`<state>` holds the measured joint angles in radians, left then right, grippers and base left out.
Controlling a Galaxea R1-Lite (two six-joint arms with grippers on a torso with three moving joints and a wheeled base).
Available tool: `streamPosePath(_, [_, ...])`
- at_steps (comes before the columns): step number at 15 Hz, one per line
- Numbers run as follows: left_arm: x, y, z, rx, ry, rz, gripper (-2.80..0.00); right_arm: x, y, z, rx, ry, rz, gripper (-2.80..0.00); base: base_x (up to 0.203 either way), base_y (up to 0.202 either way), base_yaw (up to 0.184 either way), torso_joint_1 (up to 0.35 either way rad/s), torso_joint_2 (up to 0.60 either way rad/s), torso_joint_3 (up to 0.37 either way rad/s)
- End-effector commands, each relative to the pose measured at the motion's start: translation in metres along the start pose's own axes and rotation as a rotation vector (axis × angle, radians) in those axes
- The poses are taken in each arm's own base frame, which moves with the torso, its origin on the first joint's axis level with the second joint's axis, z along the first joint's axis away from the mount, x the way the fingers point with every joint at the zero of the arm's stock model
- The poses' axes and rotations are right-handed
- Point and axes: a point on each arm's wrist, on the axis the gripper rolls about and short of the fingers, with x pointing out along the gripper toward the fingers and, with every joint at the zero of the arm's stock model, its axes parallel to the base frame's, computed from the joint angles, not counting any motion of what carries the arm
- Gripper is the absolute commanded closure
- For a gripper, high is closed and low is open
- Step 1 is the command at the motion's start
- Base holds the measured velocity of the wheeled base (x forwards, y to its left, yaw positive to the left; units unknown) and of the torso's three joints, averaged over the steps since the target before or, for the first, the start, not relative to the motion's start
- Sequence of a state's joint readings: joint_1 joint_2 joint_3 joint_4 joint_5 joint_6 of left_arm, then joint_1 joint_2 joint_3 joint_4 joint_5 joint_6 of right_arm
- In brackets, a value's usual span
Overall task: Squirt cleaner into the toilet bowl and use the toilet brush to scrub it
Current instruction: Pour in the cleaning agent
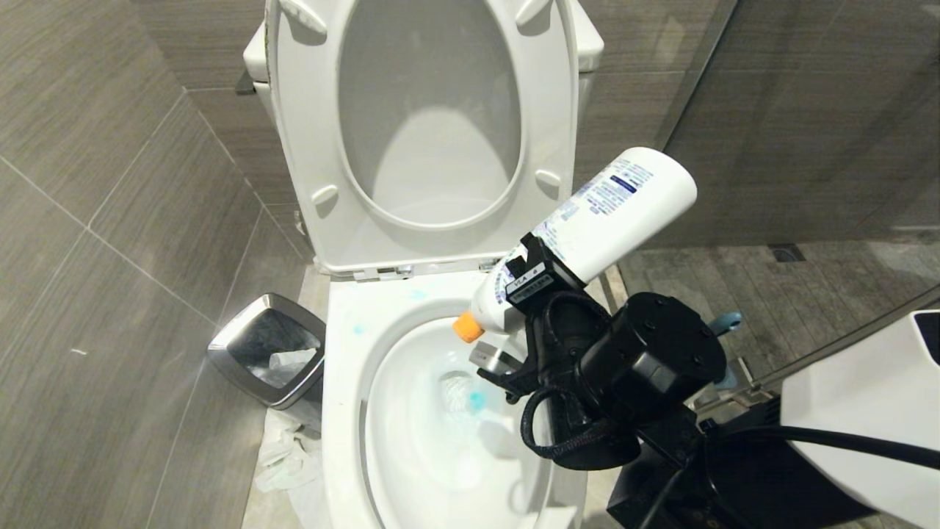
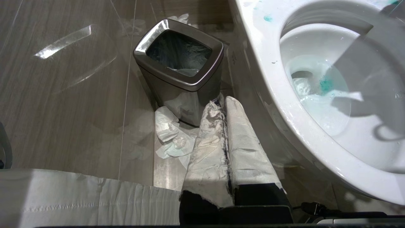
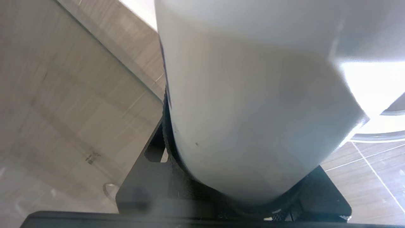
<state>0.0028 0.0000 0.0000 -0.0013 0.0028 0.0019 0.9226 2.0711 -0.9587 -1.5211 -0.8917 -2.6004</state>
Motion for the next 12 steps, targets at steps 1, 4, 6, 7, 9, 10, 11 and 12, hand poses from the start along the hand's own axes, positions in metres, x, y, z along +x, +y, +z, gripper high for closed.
streamPosePath(1, [0.0000, 0.0000, 0.0000, 0.000, 0.000, 0.001, 0.00, 0.0012, -0.0018, -0.0013, -0.002, 0.015, 0.004, 0.00, 0.000, 0.000, 0.000, 0.000, 0.00, 0.000])
streamPosePath(4, [0.0000, 0.0000, 0.0000, 0.000, 0.000, 0.001, 0.00, 0.0027, -0.0032, -0.0020, 0.007, 0.022, 0.003, 0.00, 0.000, 0.000, 0.000, 0.000, 0.00, 0.000])
streamPosePath(6, [0.0000, 0.0000, 0.0000, 0.000, 0.000, 0.001, 0.00, 0.0041, -0.0026, 0.0026, 0.049, 0.020, 0.004, 0.00, 0.000, 0.000, 0.000, 0.000, 0.00, 0.000])
streamPosePath(7, [0.0000, 0.0000, 0.0000, 0.000, 0.000, 0.001, 0.00, 0.0043, -0.0024, 0.0032, 0.057, 0.020, 0.004, 0.00, 0.000, 0.000, 0.000, 0.000, 0.00, 0.000])
streamPosePath(9, [0.0000, 0.0000, 0.0000, 0.000, 0.000, 0.001, 0.00, 0.0040, -0.0019, 0.0033, 0.057, 0.021, 0.009, 0.00, 0.000, 0.000, 0.000, 0.000, 0.00, 0.000])
streamPosePath(10, [0.0000, 0.0000, 0.0000, 0.000, 0.000, 0.001, 0.00, 0.0037, -0.0015, 0.0030, 0.059, 0.022, 0.012, 0.00, 0.000, 0.000, 0.000, 0.000, 0.00, 0.000])
streamPosePath(11, [0.0000, 0.0000, 0.0000, 0.000, 0.000, 0.001, 0.00, 0.0037, -0.0012, 0.0035, 0.065, 0.022, 0.013, 0.00, 0.000, 0.000, 0.000, 0.000, 0.00, 0.000])
streamPosePath(12, [0.0000, 0.0000, 0.0000, 0.000, 0.000, 0.001, 0.00, 0.0039, -0.0012, 0.0039, 0.085, 0.022, 0.013, 0.00, 0.000, 0.000, 0.000, 0.000, 0.00, 0.000])
